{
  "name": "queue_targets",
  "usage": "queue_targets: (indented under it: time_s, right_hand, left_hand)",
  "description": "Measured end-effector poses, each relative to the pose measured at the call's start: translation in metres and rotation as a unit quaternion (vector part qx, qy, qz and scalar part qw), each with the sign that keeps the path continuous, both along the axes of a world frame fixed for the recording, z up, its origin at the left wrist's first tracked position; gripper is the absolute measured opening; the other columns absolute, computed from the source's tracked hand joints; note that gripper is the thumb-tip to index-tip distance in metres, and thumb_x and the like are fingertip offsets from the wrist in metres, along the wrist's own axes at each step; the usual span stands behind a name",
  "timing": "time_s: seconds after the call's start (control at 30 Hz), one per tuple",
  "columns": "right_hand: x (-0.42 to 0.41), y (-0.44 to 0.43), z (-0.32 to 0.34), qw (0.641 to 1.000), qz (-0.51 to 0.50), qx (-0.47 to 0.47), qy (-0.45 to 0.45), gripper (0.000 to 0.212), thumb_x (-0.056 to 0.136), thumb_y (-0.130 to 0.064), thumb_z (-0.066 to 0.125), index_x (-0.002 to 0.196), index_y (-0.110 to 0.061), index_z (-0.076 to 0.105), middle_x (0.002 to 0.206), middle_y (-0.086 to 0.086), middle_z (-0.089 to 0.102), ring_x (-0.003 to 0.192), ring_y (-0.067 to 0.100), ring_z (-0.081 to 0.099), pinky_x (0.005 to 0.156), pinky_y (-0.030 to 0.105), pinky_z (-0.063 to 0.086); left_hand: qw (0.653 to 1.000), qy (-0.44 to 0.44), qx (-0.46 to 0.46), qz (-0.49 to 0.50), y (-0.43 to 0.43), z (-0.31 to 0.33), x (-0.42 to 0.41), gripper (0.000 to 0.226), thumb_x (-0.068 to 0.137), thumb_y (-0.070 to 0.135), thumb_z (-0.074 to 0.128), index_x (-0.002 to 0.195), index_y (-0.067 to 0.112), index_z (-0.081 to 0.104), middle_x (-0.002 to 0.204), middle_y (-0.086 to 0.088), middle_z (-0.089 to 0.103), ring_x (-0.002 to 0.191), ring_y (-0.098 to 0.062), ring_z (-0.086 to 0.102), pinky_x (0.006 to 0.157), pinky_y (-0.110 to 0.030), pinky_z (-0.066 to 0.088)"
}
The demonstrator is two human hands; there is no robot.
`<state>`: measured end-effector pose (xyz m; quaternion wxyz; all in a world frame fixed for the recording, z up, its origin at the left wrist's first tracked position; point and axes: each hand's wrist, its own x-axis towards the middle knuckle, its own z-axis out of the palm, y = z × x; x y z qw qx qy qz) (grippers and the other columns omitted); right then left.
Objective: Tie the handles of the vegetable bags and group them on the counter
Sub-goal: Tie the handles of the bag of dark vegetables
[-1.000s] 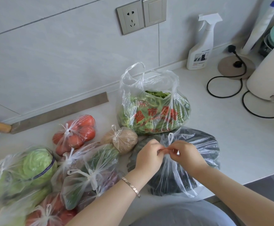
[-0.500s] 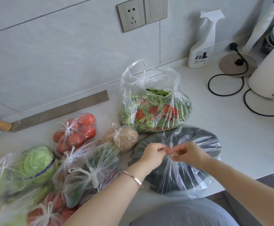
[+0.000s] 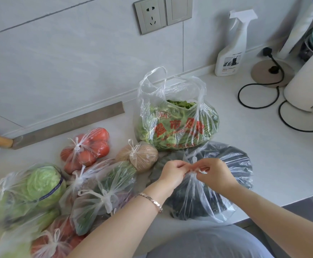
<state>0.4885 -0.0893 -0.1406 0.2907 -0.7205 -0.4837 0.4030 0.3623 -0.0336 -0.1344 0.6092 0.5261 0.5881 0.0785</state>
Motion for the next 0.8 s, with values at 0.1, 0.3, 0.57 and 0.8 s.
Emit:
queue_targets:
  time_s: [0.1,0.3,0.57,0.8]
  right_hand:
    - [-0.004,0.002,0.002,1.0,-0.01,-0.005,-0.009,0.02,0.075,-0.002,0.064,0.082,-0.019,0.072,0.078,-0.006,0.067,0.071,-0.001,0.056,0.065,0.008,0.041]
    - [-0.006,0.004,0.002,0.996,0.013,0.033,-0.077,0.012,0.078,-0.007,0.064,0.083,-0.016,0.07,0.074,-0.013,0.059,0.066,-0.002,0.05,0.062,0.005,0.038]
    - [0.011,0.008,0.006,0.985,0.058,-0.013,0.163,0.029,0.078,0.002,0.065,0.077,-0.026,0.07,0.071,0.003,0.06,0.047,0.004,0.043,0.049,0.018,0.035]
    - [0.011,0.003,-0.016,0.967,0.163,0.164,-0.104,0.023,0.071,0.004,0.072,0.088,-0.01,0.075,0.09,0.006,0.059,0.066,0.002,0.052,0.074,0.005,0.042]
  left_hand:
    - [1.0,-0.002,0.025,0.015,-0.001,-0.001,0.0,0.022,0.092,0.02,0.052,0.096,0.008,0.07,0.057,0.003,0.046,0.052,-0.008,0.037,0.048,-0.016,0.03]
    - [0.999,0.012,0.038,0.014,0.0,-0.002,0.0,0.023,0.093,0.023,0.05,0.099,0.009,0.069,0.055,0.004,0.043,0.047,-0.008,0.033,0.037,-0.013,0.025]
    - [0.999,-0.002,0.046,0.001,-0.003,-0.006,0.002,0.021,0.093,0.021,0.052,0.093,0.008,0.068,0.056,0.003,0.044,0.054,-0.01,0.037,0.053,-0.02,0.031]
    - [0.998,-0.007,-0.052,0.018,0.001,-0.005,-0.001,0.027,0.092,0.015,0.05,0.067,0.014,0.06,0.059,-0.002,0.042,0.049,-0.012,0.03,0.046,-0.02,0.024]
